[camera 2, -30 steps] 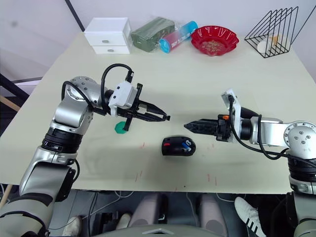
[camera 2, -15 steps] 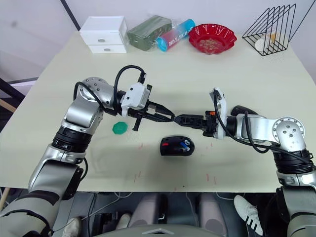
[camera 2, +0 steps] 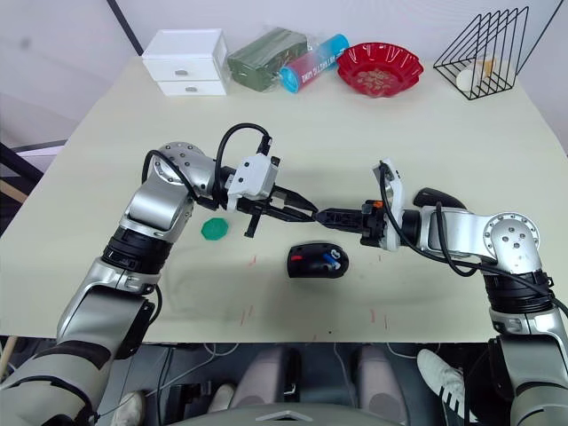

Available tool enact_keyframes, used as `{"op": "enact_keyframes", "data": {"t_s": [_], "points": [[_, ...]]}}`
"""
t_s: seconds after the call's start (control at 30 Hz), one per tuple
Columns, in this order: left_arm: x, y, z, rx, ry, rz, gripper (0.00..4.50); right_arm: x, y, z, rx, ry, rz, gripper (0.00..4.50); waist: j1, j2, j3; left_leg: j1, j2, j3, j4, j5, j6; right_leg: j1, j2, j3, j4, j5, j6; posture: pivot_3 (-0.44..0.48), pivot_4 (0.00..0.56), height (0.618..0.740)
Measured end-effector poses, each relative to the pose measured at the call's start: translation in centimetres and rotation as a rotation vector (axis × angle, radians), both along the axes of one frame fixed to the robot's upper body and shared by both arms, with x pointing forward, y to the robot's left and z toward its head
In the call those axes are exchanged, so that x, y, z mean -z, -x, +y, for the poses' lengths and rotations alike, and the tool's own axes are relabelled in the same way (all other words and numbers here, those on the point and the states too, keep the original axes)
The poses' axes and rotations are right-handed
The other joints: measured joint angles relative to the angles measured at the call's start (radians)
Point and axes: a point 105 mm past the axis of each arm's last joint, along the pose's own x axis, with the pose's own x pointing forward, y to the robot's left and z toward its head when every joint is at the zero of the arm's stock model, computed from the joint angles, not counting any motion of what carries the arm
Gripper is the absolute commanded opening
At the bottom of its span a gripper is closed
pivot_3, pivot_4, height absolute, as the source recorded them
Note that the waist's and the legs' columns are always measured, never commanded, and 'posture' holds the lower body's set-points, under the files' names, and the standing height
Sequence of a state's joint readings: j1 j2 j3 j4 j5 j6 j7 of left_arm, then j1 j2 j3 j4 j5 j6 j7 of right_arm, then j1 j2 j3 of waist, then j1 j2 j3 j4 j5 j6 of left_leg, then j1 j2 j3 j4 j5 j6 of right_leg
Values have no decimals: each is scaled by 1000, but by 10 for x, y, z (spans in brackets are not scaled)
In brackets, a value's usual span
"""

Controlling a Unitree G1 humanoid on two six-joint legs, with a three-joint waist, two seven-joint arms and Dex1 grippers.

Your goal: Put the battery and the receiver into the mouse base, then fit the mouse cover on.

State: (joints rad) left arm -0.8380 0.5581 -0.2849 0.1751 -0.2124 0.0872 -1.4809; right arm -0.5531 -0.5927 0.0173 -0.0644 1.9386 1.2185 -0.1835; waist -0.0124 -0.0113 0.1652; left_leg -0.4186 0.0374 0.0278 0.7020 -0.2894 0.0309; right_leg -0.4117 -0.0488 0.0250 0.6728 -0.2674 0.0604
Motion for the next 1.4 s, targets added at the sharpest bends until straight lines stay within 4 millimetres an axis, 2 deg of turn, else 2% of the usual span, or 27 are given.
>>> {"op": "enact_keyframes", "data": {"t_s": [0.73,1.2,1.23,1.27,1.3,1.33,1.37,1.4], "points": [[5,-4,2,-13,-5,5,65,-3,-3,1,17,-25,-3,2068,0,0,0,0,0,0,0,0,0,0,0,0,0,0,0,0,150,740],[11,-1,0,-1,-13,14,65,2,-2,3,29,-29,19,2068,-1,0,0,0,0,0,0,0,0,0,0,0,0,0,0,0,150,740],[12,-2,1,-1,-18,11,65,2,-2,3,30,-29,19,1495,0,0,0,0,0,0,0,0,0,0,0,0,0,0,0,0,150,740],[12,-2,1,-2,-19,10,65,3,-2,3,30,-29,20,1375,0,0,0,0,0,0,0,0,0,0,0,0,0,0,0,0,150,740],[11,-2,1,0,-15,10,65,4,-3,2,37,-24,23,1060,1,0,0,0,0,0,0,0,0,0,0,0,0,0,0,0,150,740],[10,-1,1,3,-10,11,65,6,-4,0,51,-16,29,394,1,0,0,0,0,0,0,0,0,0,0,0,0,0,0,0,150,740],[10,-1,1,4,-11,10,65,6,-5,-1,56,-12,31,172,0,0,0,0,0,0,0,0,0,0,0,0,0,0,0,0,150,740],[10,-1,1,3,-10,10,65,7,-5,-1,57,-12,32,172,0,0,0,0,0,0,0,0,0,0,0,0,0,0,0,0,150,740]]}}
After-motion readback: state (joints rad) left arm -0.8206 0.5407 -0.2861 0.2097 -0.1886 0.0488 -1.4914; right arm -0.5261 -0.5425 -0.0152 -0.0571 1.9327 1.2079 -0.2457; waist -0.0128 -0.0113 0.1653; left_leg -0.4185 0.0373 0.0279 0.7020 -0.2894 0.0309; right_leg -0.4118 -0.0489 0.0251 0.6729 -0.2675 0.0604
